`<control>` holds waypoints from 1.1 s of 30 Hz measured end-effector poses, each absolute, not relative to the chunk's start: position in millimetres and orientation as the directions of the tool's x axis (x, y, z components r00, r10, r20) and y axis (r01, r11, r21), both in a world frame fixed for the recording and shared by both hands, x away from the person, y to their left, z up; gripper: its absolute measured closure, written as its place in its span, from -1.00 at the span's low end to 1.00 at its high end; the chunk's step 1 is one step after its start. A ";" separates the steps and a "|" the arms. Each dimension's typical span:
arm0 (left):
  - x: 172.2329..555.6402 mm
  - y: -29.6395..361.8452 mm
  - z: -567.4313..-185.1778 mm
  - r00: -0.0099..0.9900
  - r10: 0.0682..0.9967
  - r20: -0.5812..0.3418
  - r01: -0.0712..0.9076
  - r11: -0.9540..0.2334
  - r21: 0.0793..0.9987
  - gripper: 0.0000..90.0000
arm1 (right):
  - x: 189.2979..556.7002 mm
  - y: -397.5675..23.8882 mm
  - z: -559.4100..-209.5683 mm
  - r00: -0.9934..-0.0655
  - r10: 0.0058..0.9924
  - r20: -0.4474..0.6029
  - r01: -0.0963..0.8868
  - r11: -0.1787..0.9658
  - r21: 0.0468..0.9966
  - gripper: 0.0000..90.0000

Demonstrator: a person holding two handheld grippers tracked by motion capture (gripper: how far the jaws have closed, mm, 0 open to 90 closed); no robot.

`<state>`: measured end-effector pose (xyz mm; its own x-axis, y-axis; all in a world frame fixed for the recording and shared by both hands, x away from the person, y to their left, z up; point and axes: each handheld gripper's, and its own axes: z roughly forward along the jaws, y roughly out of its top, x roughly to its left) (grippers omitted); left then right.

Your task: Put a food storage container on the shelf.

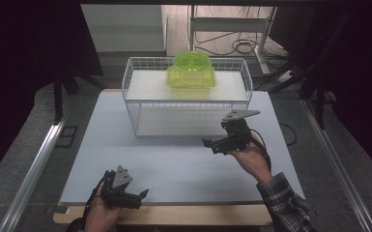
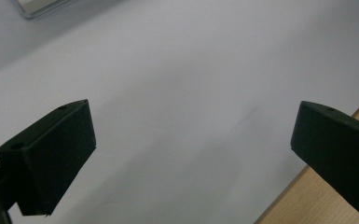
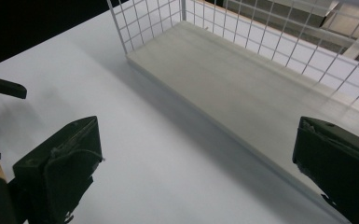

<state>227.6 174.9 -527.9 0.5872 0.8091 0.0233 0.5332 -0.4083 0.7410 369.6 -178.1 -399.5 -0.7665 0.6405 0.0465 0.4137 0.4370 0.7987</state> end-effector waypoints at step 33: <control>226.3 171.6 -528.2 0.585 0.809 0.060 0.533 -0.439 0.723 -1.00 | 335.4 -219.0 -458.8 -0.701 0.713 -0.003 0.453 0.448 0.770 -0.98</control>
